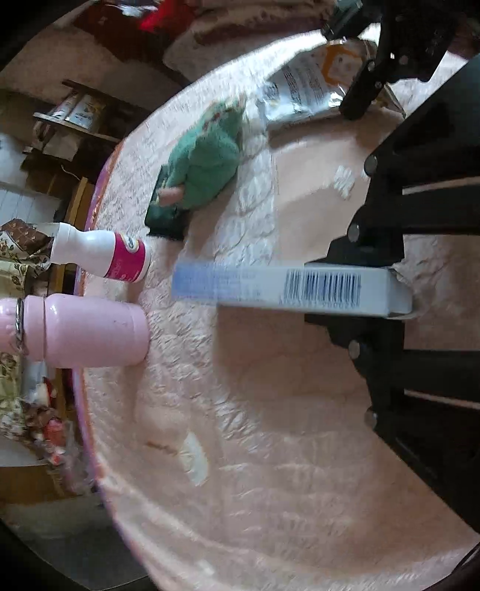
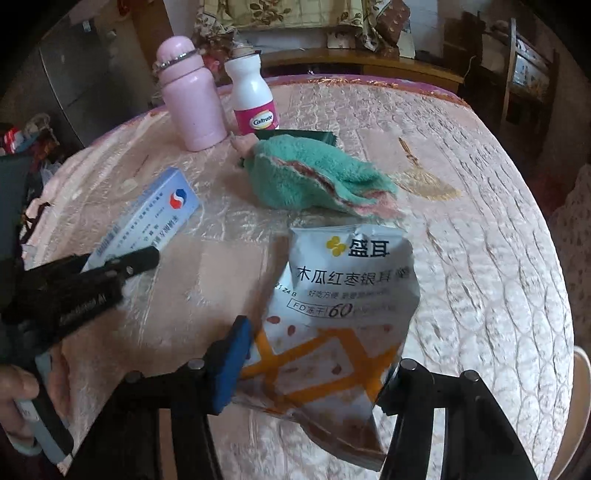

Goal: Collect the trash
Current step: 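Grasp the white medicine box with the left tool while the right tool grasps the snack bag, then carry the medicine box and snack bag over the white bucket with both tools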

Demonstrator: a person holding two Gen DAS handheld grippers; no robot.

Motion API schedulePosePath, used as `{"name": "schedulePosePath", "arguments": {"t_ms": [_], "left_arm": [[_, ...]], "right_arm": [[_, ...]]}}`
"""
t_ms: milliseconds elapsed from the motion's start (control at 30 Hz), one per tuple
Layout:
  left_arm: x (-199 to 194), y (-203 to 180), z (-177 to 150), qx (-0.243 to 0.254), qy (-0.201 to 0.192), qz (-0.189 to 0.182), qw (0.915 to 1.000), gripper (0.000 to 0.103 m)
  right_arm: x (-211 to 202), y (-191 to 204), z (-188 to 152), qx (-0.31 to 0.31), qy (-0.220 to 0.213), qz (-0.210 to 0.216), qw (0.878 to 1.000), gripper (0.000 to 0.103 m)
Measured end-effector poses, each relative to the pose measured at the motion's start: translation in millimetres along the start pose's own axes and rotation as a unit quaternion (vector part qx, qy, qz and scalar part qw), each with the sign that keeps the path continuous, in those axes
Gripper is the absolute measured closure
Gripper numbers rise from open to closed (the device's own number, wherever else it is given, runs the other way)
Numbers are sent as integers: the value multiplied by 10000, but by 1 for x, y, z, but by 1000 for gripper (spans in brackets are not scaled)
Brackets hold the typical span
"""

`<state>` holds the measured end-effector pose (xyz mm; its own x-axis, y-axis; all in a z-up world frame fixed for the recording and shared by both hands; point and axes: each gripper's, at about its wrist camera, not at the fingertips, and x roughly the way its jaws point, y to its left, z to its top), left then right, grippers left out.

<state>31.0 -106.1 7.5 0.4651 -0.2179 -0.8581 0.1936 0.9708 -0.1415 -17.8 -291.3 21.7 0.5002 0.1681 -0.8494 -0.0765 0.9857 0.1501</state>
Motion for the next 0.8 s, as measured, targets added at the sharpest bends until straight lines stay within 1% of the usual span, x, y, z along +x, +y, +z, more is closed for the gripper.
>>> {"name": "schedulePosePath", "arguments": {"t_ms": [67,133,233,300,467,633,800], "left_arm": [[-8,1,-5,-54,-57,-67,9999,84],[-17,-1,-11,-75,-133,-139,9998,84],[-36,-9,-21,-113,-249,-299,9992,84],[-43,-18,-26,-64,-301,-331,9990,84],[-62,-50,-43,224,-402,-409,9981,84],[-70,-80,-53,434,-441,-483,9969,84],[-79,-116,-63,704,-509,-586,9945,84]], "right_arm": [[-8,-5,-6,13,-65,27,10000,45],[-18,-11,-12,77,-135,167,9997,45],[-34,-17,-24,102,-237,269,9993,45],[-44,-25,-31,180,-290,341,9988,45],[-66,-39,-49,275,-418,345,9982,45],[-89,-50,-66,359,-552,291,9974,45],[-112,-68,-80,533,-688,208,9960,45]]}}
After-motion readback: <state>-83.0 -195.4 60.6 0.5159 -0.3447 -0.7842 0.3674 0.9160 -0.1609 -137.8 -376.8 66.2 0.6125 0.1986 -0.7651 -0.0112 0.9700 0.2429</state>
